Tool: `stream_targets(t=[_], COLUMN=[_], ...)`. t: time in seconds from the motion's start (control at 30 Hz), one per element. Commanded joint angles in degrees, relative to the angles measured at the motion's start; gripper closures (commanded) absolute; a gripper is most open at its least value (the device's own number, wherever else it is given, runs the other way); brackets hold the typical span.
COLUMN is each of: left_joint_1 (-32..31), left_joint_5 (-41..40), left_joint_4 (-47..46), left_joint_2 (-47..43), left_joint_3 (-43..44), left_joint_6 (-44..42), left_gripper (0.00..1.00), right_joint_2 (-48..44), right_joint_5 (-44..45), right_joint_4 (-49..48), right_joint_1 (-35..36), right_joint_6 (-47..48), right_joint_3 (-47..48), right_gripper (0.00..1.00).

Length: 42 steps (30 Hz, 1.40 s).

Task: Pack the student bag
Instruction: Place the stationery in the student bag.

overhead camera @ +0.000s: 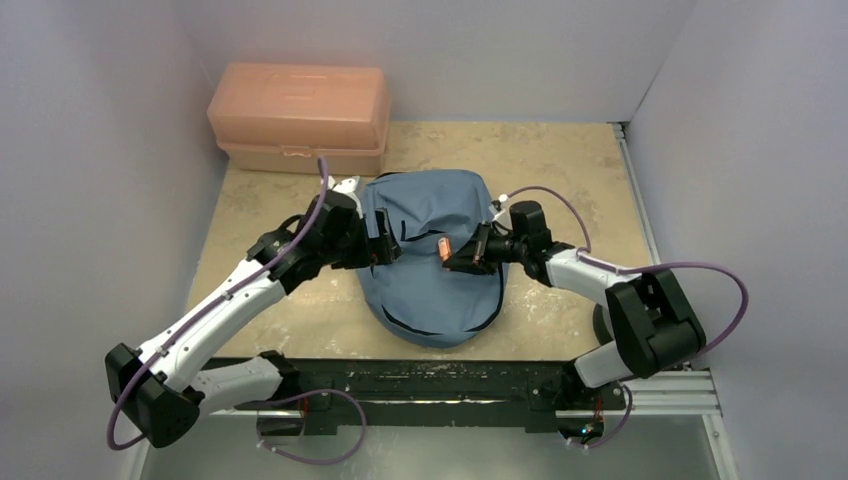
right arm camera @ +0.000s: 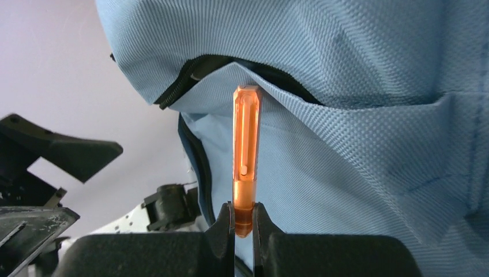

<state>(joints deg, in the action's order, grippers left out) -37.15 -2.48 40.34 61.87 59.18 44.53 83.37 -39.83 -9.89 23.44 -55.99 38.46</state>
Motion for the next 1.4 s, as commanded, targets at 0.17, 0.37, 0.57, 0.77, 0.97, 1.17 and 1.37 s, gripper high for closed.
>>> stream_targets(t=[0.17, 0.37, 0.57, 0.77, 0.97, 1.17, 1.37], left_joint_1=[-0.05, -1.05, -4.67, -5.59, -5.61, -5.49, -4.60], left_joint_5=[5.66, 4.35, -1.81, -5.25, -4.29, -2.35, 4.15], left_joint_4=[-6.20, -6.45, -3.08, 0.44, 1.81, 2.03, 1.26], left_joint_2=[15.23, 28.50, 40.15, 45.83, 44.44, 41.19, 39.56], left_joint_3=[14.49, 24.28, 35.07, 39.98, 40.31, 41.23, 41.41], left_joint_6=[-23.57, -31.32, -37.32, -37.47, -36.84, -34.17, -31.53], left_gripper=[0.12, 0.32, 0.45, 0.66, 1.00, 1.00, 1.00], right_joint_2=[4.12, 3.84, 2.81, 2.10, 1.47, 3.45, 4.34], right_joint_5=[-7.63, -6.20, -5.48, -5.42, -4.30, -4.79, -4.14], right_joint_4=[-9.84, -8.70, -9.01, -9.62, -10.69, -16.47, -19.29], right_joint_1=[-0.02, 0.00, -0.06, -0.04, -0.05, -0.06, 0.04], right_joint_6=[-7.05, -5.73, -5.51, -5.63, -6.38, -10.89, -13.10], right_joint_3=[-0.20, 0.67, -0.11, -0.74, -0.47, -1.33, -2.14], right_gripper=[1.00, 1.00, 1.00, 1.00, 1.00, 1.00, 1.00])
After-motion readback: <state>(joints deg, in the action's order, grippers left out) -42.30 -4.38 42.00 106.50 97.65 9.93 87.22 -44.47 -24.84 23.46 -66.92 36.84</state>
